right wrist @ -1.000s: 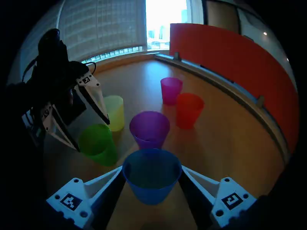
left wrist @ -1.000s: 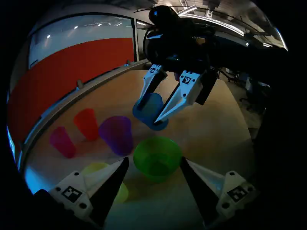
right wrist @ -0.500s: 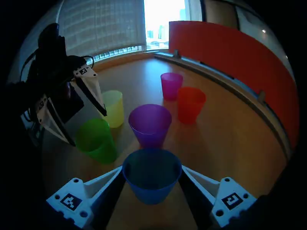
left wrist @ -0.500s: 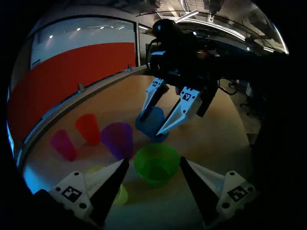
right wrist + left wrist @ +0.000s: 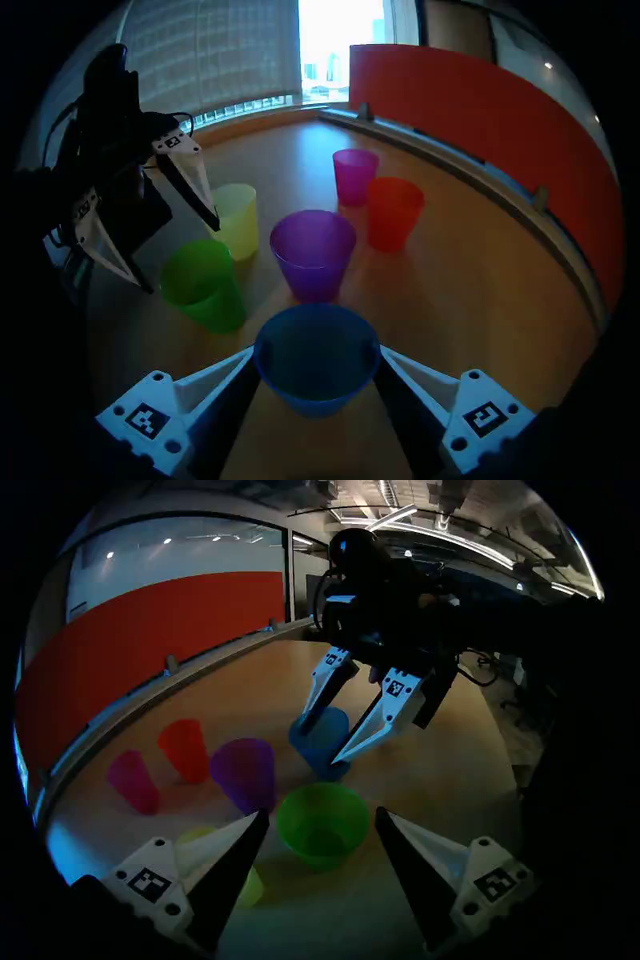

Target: Pour water

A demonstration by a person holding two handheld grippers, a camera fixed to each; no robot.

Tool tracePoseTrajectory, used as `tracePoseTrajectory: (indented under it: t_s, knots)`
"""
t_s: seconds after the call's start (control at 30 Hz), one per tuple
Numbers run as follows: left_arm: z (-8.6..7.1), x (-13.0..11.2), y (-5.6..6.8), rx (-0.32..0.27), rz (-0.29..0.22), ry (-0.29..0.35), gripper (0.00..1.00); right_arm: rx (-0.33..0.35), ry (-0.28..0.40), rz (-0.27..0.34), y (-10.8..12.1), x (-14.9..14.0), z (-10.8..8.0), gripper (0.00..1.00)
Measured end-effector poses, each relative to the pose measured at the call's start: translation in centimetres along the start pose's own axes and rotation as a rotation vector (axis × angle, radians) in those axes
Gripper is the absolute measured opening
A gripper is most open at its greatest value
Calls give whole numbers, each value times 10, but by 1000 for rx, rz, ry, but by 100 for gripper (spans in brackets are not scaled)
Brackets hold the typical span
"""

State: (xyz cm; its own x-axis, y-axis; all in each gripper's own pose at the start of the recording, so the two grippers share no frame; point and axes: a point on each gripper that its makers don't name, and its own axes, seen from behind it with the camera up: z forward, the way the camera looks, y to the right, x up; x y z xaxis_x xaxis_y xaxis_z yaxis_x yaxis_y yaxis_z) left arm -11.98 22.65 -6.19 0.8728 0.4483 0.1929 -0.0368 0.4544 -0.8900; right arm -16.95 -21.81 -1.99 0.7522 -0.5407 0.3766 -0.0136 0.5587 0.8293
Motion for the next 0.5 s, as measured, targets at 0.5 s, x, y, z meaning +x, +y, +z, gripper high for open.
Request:
tracePoseTrajectory:
  t_s: [0.5]
  knots:
    - [-2,3,3,7,5,-1,99,-27,-40,16,0,-20,-9,97]
